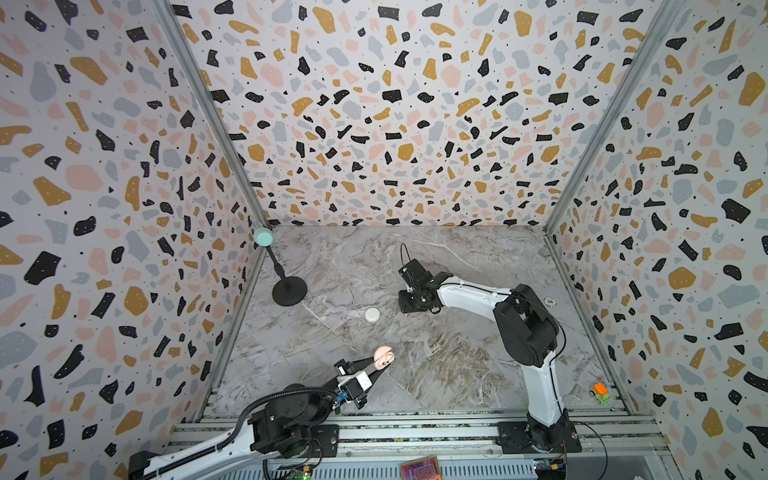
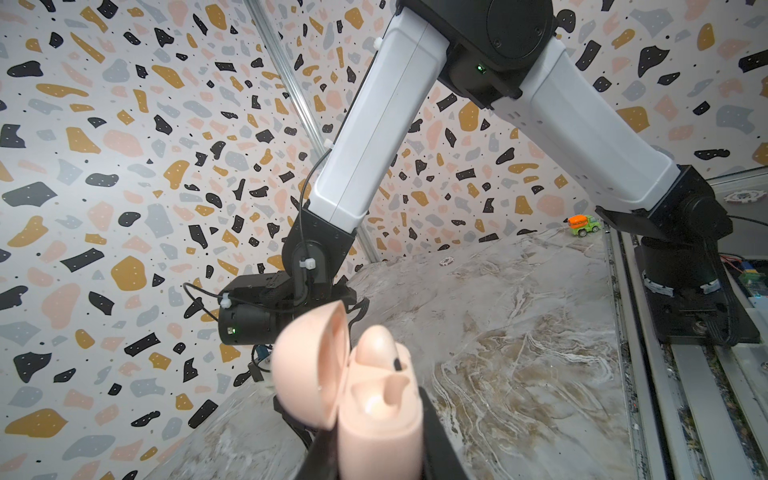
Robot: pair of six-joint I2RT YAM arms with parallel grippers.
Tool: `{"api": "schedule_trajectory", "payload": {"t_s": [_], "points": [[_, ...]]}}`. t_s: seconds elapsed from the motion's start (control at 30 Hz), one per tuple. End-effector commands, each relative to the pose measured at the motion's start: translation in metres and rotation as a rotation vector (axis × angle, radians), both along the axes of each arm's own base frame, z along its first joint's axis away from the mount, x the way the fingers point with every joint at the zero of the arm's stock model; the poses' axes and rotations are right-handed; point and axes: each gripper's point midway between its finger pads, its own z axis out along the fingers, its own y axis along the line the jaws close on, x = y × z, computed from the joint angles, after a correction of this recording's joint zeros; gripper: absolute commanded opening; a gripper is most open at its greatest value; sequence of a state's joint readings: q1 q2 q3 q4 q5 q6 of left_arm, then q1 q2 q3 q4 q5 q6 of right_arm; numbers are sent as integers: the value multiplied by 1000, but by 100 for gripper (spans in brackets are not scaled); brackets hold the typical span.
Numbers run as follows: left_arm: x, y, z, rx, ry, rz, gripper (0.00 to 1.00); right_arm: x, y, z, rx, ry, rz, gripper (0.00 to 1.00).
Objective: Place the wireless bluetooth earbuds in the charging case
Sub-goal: 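Lower the open right gripper over the pink earbud beside the white case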
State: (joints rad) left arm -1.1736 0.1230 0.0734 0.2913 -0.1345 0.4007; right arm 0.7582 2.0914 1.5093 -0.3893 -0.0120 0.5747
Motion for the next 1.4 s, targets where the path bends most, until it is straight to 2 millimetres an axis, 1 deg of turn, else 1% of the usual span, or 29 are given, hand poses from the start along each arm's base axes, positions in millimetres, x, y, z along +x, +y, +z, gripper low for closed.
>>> {"api": "schedule_trajectory", "payload": {"t_s": [0.0,0.23,0.63,1.0,1.37], "points": [[-2,-1,1,-3,-16,-10,0,5,4,10,9,-20,11,37],[-2,-1,0,2,-19,-12,0,3,6,6,2,-17,24,35],[-2,-2,-1,7,-18,-12,0,-7,9,-1,-27,-13,55,28],[-1,-2,-3,14,-17,-10,0,-12,0,-8,-71,-5,54,23],[-1,-3,-4,20,-17,-7,0,-24,-3,-13,-115,-15,100,22]]}}
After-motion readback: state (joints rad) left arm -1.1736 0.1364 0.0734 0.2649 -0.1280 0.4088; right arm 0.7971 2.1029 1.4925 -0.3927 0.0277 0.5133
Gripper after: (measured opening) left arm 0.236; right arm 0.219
